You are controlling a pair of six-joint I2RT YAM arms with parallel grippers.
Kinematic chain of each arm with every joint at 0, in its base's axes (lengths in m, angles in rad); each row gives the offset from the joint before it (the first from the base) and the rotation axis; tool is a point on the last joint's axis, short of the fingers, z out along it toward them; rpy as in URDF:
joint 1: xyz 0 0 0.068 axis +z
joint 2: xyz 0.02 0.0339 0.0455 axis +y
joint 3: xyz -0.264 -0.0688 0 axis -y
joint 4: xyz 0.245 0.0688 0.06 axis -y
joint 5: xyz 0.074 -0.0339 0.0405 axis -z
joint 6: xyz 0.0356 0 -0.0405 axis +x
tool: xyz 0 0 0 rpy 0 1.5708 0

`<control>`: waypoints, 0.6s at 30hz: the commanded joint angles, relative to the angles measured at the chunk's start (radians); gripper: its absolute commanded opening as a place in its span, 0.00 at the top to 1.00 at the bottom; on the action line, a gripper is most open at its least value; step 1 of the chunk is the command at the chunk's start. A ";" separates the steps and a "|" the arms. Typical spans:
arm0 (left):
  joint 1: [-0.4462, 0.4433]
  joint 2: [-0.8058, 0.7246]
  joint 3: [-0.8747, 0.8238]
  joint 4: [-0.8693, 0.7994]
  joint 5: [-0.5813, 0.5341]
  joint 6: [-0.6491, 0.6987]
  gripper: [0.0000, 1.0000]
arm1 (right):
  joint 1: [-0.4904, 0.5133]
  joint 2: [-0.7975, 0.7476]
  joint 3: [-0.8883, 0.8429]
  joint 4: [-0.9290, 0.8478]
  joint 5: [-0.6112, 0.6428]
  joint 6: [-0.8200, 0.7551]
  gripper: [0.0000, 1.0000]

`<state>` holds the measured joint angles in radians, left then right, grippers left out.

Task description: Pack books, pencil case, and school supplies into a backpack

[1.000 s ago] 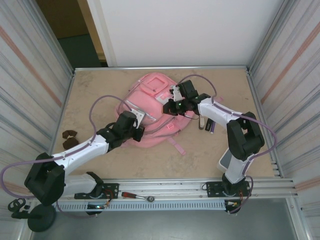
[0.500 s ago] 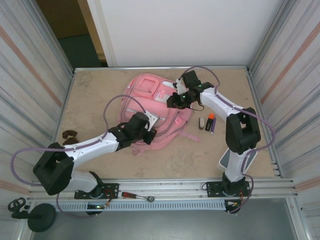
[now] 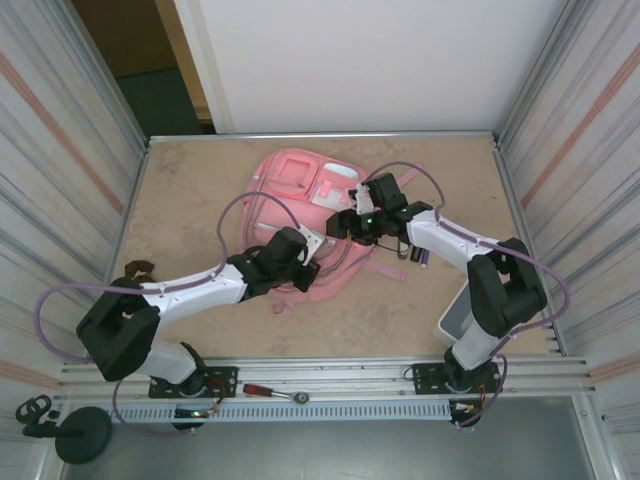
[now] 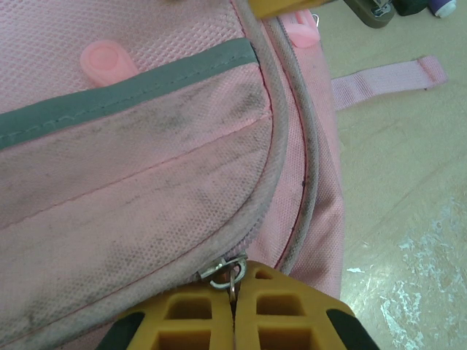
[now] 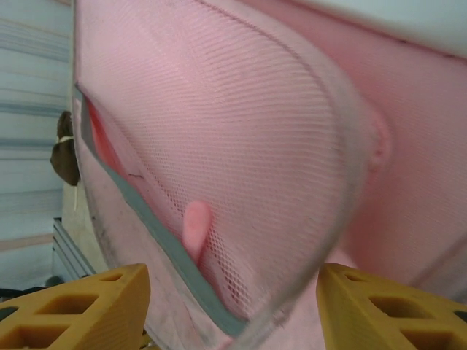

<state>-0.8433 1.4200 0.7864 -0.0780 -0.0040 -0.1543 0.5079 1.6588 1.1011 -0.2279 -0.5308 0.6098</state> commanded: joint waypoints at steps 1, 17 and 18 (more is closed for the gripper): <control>-0.020 -0.001 0.014 0.010 -0.011 -0.003 1.00 | 0.013 0.049 0.019 0.038 0.038 0.048 0.50; 0.015 -0.071 -0.004 -0.193 -0.371 0.093 1.00 | -0.072 -0.003 0.088 -0.201 0.047 -0.218 1.00; 0.015 -0.065 0.002 -0.206 -0.379 0.094 1.00 | -0.075 0.002 0.101 -0.217 0.045 -0.233 1.00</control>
<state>-0.8436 1.3560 0.7807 -0.1951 -0.2687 -0.0921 0.4633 1.6974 1.1561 -0.3401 -0.5053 0.4892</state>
